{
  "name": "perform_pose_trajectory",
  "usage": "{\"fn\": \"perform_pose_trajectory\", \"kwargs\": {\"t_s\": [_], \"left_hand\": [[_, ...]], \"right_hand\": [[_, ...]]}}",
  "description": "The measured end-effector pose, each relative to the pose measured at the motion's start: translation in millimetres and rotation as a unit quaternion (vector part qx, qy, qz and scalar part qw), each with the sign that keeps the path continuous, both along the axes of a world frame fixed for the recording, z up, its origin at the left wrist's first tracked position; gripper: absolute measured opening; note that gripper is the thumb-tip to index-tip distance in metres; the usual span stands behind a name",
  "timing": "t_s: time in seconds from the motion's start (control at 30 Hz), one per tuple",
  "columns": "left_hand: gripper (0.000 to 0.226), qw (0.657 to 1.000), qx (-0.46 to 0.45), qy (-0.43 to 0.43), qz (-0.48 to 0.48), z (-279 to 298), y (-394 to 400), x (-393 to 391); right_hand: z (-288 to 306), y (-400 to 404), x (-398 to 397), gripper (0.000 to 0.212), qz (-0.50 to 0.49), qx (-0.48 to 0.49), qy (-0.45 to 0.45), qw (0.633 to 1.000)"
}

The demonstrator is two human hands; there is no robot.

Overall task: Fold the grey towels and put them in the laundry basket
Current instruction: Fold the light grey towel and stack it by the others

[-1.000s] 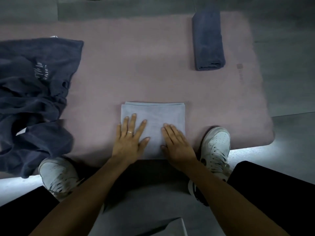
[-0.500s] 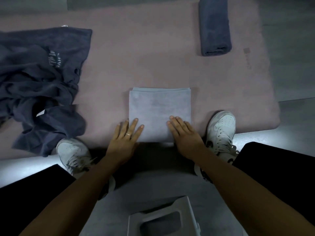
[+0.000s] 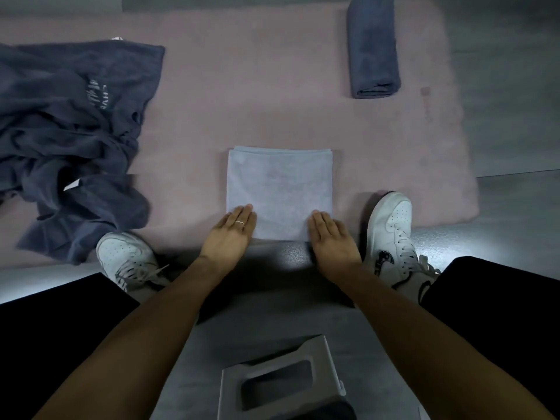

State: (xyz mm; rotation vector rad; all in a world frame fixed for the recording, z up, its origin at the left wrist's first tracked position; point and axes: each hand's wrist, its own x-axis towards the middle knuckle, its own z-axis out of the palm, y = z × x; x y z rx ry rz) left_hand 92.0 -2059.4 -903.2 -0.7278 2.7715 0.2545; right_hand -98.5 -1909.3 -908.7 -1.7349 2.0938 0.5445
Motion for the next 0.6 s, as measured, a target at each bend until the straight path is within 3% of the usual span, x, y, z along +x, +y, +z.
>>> {"fn": "perform_pose_trajectory", "kwargs": {"t_s": [0.13,0.27,0.37,0.47,0.6], "left_hand": [[0.054,0.996,0.059,0.02,0.062,11.6,-0.5,-5.8],[0.057,0.993,0.09,-0.026,0.068,24.8,9.4,8.2],[0.051,0.988,0.129,-0.075,0.046,39.2,21.0,15.9],[0.037,0.967,0.216,-0.089,0.105,48.0,15.3,23.6],[0.023,0.897,0.302,0.053,0.32,53.5,-7.0,27.9]], "right_hand": [[4.8,-16.6,-8.9,0.079,0.025,0.008,0.008,1.0],[14.5,-18.4,-17.3,0.056,0.065,-0.019,-0.003,0.998],[28.5,-17.9,-13.2,0.044,0.051,0.034,-0.059,0.996],[49.7,-22.5,-11.7,0.038,-0.024,0.076,-0.14,0.987],[59.2,-28.0,-27.7,0.025,-0.215,-0.028,-0.28,0.935]]}}
